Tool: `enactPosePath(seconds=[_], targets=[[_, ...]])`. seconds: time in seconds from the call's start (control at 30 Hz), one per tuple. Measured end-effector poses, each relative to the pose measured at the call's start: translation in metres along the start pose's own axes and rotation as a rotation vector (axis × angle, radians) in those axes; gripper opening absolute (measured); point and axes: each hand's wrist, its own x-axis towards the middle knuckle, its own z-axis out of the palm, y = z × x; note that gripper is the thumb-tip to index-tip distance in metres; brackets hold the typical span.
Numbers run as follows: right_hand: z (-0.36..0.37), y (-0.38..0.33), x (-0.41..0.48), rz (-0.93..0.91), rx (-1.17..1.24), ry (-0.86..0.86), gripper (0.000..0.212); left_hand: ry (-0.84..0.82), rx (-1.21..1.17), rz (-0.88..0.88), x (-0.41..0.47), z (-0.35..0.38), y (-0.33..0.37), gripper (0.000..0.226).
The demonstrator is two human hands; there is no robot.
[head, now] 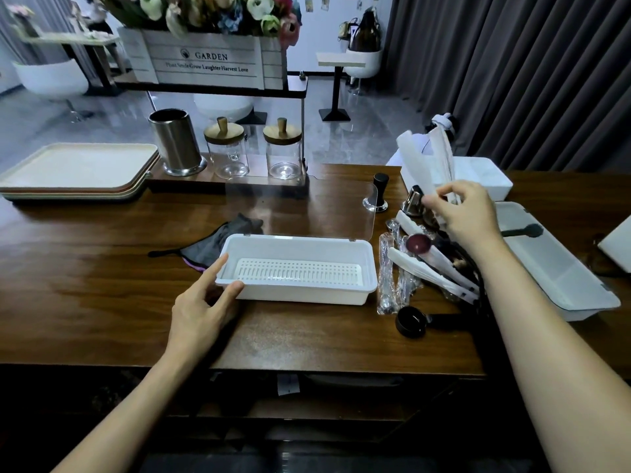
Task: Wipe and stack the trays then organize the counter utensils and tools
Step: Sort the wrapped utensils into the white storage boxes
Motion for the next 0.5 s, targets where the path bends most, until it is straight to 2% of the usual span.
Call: enactPosePath(seconds=[0.2,0.37,0.5], targets=[[0.009,0.007,-0.017,0.000,-0.047,-0.123,0.018,0.008,0.002,-0.006,0.000,0.000,0.000,0.057],[0.007,0.010,-0.029,0.048,-0.033,-0.092,0.019,0.006,-0.034,0.013,0.000,0.002,0.005,0.058],[0.003,0.006,-0.032,0.031,-0.052,-0.108,0.034,0.006,-0.004,0.030,-0.002,0.007,0.009,0.055]])
